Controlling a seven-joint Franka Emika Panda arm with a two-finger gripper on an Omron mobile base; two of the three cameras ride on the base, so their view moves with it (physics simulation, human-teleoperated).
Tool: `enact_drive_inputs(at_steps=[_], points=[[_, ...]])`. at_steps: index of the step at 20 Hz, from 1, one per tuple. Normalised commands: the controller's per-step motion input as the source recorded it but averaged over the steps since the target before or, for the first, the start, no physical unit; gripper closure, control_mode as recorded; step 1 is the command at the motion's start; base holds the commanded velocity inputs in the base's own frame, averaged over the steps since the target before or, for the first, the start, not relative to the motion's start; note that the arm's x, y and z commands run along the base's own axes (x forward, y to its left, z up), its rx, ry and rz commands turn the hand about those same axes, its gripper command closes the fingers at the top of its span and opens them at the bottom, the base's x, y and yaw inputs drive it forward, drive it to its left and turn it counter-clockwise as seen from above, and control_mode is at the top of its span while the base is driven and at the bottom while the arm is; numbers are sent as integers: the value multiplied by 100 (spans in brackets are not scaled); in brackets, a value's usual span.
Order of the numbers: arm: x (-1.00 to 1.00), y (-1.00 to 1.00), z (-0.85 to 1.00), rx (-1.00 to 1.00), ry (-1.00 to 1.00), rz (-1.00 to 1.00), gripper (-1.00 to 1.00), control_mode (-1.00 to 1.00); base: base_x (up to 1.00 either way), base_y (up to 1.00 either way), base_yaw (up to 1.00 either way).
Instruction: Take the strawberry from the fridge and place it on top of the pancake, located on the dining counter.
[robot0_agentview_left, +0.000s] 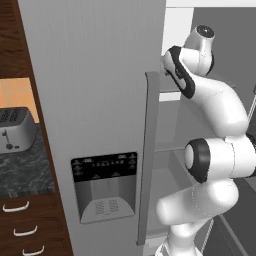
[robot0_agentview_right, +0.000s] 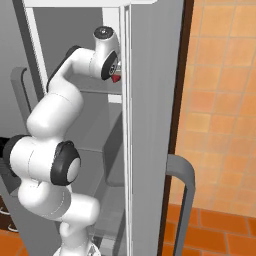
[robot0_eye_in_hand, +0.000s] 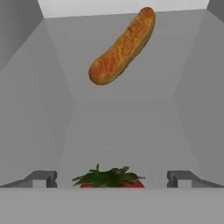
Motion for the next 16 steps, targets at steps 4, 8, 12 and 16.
enact_drive_inputs(at_steps=[4, 8, 12, 16], points=[[4, 0, -14, 0, 8, 0, -100, -100, 0, 0, 0], [-6, 0, -7, 0, 3, 0, -100, -100, 0, 0, 0], [9, 0, -23, 0, 1, 0, -100, -100, 0, 0, 0], [1, 14, -51, 0, 0, 0, 100, -100, 0, 0, 0]])
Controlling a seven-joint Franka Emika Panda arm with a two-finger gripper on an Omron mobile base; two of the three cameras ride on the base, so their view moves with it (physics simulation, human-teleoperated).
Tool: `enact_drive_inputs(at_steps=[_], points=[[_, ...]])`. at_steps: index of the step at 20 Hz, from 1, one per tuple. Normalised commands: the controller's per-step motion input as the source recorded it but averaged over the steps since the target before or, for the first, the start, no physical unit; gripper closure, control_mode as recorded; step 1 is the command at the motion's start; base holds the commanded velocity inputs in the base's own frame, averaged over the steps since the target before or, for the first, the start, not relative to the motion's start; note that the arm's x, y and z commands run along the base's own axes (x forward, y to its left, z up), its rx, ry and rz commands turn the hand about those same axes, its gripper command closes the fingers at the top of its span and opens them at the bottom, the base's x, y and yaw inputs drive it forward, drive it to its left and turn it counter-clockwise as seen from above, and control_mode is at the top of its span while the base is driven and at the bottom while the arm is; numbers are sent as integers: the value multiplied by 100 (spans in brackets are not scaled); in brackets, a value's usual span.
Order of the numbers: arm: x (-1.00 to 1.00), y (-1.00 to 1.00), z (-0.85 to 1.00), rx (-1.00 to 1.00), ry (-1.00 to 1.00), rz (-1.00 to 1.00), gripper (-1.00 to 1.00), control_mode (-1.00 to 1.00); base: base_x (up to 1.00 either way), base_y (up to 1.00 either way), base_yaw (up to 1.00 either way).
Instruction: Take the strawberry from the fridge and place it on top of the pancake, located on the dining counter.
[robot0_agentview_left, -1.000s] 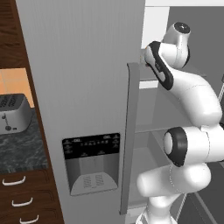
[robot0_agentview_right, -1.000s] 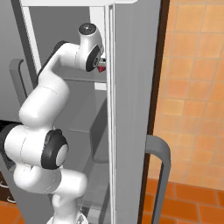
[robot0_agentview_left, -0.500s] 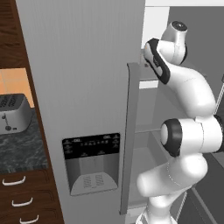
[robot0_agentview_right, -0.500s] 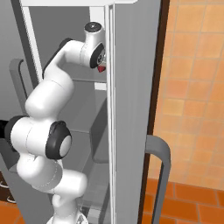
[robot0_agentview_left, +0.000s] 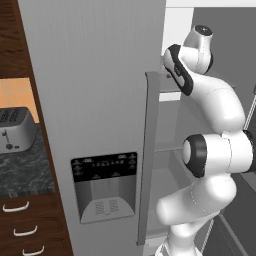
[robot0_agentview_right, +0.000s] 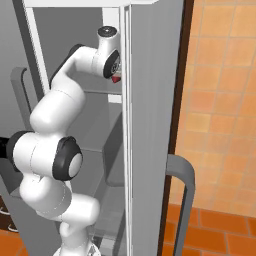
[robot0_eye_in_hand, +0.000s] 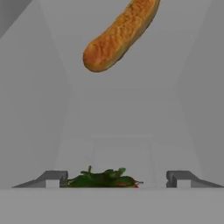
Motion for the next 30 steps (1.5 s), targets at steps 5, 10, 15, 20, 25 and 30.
enact_drive_inputs(at_steps=[5, 10, 15, 20, 25, 30], points=[[0, 18, -56, 0, 0, 0, 100, -100, 0, 0, 0], [-2, 43, -44, 0, 0, 0, 100, -100, 0, 0, 0], [-4, 48, 0, 0, 0, 2, 100, -100, 0, 0, 0], [-78, 17, 27, -1, -7, 4, 100, -100, 0, 0, 0], [-100, 0, 15, 0, 0, 7, 100, -100, 0, 0, 0], [-100, 20, 6, 0, 2, 1, 100, -100, 0, 0, 0]])
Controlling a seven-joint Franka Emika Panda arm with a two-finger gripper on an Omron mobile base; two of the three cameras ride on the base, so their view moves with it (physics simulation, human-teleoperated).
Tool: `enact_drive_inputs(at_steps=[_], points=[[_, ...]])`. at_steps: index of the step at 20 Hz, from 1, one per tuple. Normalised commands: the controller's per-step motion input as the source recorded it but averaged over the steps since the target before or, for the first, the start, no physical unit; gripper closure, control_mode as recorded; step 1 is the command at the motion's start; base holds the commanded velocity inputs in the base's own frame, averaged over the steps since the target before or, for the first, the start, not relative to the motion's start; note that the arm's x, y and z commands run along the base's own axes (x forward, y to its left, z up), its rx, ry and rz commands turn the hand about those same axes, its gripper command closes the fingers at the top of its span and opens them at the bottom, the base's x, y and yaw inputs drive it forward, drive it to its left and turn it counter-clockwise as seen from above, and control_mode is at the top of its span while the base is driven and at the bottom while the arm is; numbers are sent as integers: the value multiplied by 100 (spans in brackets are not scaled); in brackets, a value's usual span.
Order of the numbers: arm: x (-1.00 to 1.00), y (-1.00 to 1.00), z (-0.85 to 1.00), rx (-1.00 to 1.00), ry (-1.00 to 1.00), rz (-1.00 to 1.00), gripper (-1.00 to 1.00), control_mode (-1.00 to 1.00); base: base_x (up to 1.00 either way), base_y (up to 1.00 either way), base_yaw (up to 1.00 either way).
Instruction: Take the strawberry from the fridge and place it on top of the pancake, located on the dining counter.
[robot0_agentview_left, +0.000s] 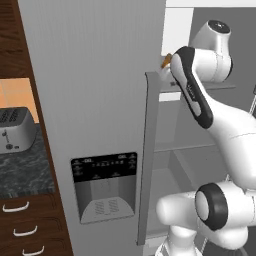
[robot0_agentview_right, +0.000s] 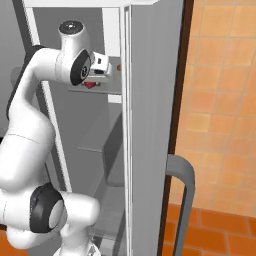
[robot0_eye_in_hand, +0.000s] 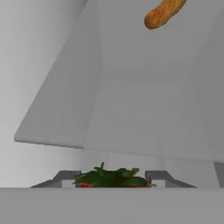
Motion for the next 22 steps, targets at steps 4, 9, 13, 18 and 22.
enact_drive_inputs(at_steps=[4, 9, 13, 18, 22], points=[[-100, 25, -2, 0, 4, 0, 100, -100, 0, 0, 0], [-100, 6, -16, 2, 8, 0, 100, -100, 0, 0, 0], [-100, 23, -57, 1, 0, 0, 100, -100, 0, 0, 0], [-93, 24, -19, 0, 5, 0, 100, -100, 0, 0, 0], [-79, 13, -6, 1, 2, 0, 100, -100, 0, 0, 0]])
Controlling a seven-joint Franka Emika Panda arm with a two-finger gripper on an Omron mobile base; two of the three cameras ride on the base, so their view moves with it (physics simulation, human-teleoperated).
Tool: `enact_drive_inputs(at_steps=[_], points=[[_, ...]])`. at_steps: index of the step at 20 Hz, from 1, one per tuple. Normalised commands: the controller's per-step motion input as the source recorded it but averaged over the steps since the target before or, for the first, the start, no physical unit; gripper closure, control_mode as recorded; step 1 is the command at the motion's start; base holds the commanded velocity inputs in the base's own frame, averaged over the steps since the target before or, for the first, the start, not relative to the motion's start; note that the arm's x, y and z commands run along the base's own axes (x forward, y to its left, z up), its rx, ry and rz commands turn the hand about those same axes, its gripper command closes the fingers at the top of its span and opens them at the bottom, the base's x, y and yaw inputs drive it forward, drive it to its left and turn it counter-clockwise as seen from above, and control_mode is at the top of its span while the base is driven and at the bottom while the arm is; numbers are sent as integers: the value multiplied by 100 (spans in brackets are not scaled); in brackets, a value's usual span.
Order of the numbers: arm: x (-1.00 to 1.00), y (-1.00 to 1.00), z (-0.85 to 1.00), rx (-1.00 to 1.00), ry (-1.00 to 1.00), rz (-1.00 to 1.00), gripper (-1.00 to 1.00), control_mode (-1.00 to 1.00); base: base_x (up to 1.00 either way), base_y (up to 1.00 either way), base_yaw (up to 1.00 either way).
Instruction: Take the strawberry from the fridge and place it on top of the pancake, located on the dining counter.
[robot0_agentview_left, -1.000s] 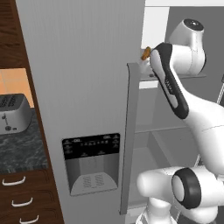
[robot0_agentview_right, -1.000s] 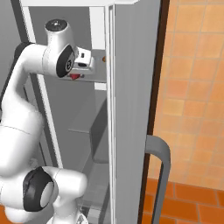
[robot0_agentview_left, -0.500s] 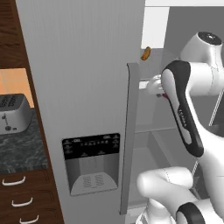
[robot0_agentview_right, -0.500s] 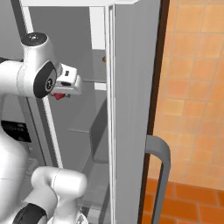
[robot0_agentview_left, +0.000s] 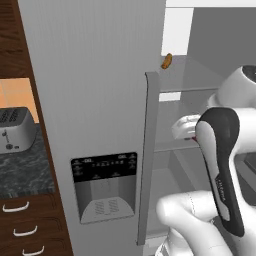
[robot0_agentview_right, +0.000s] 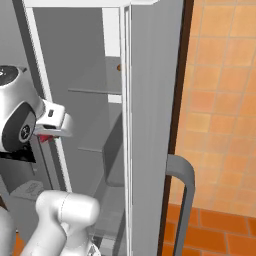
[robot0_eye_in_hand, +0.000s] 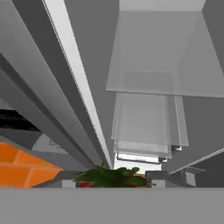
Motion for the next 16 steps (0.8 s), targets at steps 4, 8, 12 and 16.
enact_drive_inputs(at_steps=[4, 8, 12, 16], points=[[-25, 1, 0, 1, 0, 0, 100, 100, -75, 32, 0], [0, 0, 0, 0, 0, 0, 100, 100, -91, 93, 27], [0, 0, 0, 0, 0, 0, 100, 100, -10, 100, 74], [0, 0, 0, 0, 0, 0, 100, 100, -5, 61, 83]])
